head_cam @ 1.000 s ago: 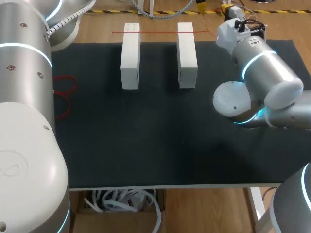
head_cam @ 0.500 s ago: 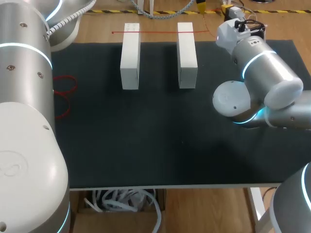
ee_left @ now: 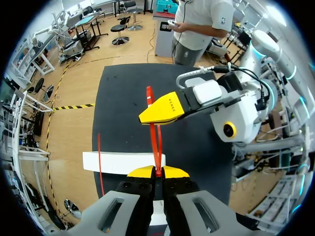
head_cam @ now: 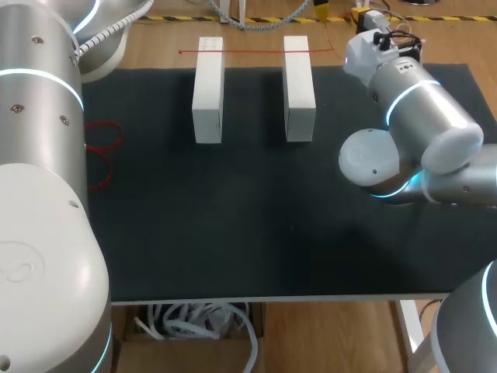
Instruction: Grab the tape and strap the tape.
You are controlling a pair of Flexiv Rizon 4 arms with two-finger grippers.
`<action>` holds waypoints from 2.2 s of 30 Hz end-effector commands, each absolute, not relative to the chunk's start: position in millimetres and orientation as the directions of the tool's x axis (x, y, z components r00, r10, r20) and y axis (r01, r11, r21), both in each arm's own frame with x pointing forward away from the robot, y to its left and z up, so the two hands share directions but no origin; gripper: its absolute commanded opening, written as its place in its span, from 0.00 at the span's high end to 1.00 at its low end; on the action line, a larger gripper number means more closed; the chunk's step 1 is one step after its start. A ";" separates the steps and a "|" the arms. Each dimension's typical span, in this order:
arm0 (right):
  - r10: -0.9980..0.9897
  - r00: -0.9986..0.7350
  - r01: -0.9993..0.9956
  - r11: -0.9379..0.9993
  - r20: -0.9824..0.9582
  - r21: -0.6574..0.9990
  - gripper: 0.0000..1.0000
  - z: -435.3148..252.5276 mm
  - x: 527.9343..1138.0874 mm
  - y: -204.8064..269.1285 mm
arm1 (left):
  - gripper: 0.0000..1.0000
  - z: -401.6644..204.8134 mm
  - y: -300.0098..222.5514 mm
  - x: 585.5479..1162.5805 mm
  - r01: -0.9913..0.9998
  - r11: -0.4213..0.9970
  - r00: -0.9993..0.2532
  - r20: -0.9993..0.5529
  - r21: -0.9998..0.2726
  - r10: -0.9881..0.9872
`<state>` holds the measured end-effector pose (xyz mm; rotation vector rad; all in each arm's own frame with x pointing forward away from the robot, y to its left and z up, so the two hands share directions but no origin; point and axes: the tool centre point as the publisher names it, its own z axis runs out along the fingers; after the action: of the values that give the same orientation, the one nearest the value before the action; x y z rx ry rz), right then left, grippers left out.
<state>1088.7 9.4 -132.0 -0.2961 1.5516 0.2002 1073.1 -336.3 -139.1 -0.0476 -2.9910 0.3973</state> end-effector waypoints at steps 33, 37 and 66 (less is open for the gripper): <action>-0.050 0.015 -0.322 0.945 -0.999 -0.052 1.00 -130.9 1084.1 17.1 | 1.00 -137.5 -337.3 1074.5 0.013 0.967 -0.991 0.124 -0.255 0.046; -0.047 0.013 -0.323 0.945 -0.999 -0.049 1.00 -132.1 1082.5 18.4 | 1.00 -137.5 -337.3 1074.5 0.013 0.967 -0.991 0.124 -0.255 0.046; 0.022 0.074 -0.328 0.945 -0.997 -0.004 1.00 -121.9 1077.8 25.5 | 1.00 -137.5 -337.3 1074.5 0.013 0.967 -0.991 0.124 -0.255 0.046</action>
<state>1077.0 25.0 -120.5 -0.2510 1.4867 0.2651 1073.2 -336.0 -139.2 -0.0470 -2.9910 0.3968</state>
